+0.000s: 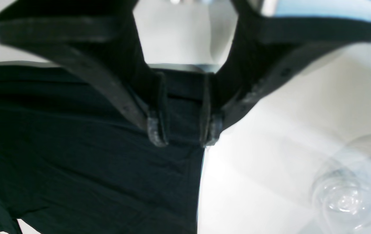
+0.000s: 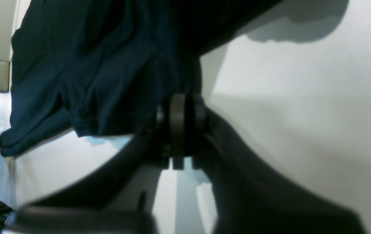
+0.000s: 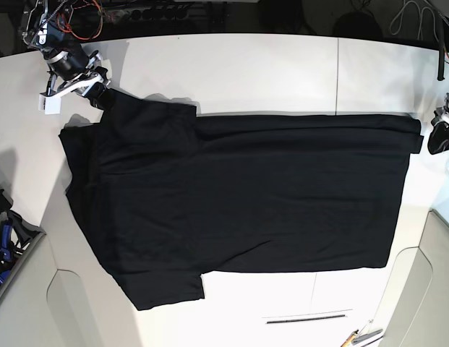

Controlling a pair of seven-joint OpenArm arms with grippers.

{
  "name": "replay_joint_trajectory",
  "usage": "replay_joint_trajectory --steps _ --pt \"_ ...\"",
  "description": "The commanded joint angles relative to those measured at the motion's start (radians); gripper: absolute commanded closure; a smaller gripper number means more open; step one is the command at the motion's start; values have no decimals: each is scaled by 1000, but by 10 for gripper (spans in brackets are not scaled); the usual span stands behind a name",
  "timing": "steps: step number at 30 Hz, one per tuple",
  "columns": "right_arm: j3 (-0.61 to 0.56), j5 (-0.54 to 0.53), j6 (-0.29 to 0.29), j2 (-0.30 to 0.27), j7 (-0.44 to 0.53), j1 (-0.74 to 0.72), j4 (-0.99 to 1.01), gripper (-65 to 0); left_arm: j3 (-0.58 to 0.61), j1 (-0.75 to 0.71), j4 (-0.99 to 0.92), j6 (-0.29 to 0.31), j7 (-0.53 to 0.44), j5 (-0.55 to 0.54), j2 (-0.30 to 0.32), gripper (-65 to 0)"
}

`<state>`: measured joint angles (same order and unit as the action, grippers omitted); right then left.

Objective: Fold the T-shirt properly
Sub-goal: 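Lower the shirt edge and reposition the right gripper along the side, then grasp the shirt side with the right gripper near the sleeve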

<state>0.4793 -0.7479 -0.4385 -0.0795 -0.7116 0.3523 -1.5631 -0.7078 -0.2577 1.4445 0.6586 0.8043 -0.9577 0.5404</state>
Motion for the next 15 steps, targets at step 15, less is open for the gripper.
replay_joint_trajectory --steps 15 --pt "-40 -63 -113 15 -3 -207 -18 0 -8 5 13 3 -15 -19 25 -203"
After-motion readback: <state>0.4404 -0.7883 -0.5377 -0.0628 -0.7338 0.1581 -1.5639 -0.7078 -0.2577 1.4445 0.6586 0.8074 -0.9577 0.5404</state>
